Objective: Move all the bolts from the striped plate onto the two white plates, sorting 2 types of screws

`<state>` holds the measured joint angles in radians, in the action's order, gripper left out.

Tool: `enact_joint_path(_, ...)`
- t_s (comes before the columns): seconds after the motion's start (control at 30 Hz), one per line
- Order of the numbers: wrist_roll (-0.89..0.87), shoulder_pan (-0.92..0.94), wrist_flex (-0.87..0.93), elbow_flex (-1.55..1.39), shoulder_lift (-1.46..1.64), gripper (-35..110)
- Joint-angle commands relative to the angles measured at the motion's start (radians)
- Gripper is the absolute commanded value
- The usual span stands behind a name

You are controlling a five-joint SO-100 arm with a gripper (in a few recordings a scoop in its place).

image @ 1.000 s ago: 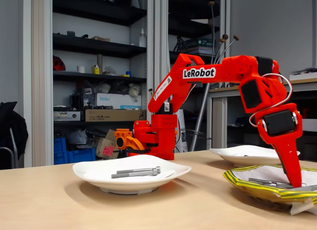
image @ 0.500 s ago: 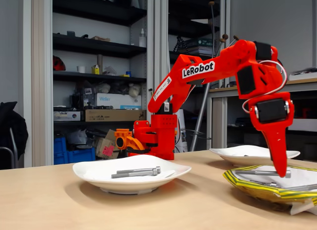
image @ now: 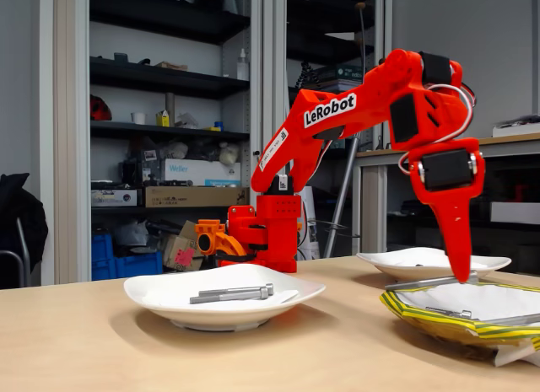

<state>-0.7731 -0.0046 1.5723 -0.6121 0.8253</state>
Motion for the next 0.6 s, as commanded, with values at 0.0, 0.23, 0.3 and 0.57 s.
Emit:
enact_joint_path(0.0, 0.021, 0.025, 0.031, -0.006, 0.115, 0)
enact_joint_path(0.23, 0.109, 0.097, 0.044, -0.048, 0.175, 0)
enact_joint_path(0.3, 0.120, 0.104, 0.044, -0.048, 0.176, 0)
enact_joint_path(0.57, 0.101, 0.084, 0.029, -0.048, 0.155, 0)
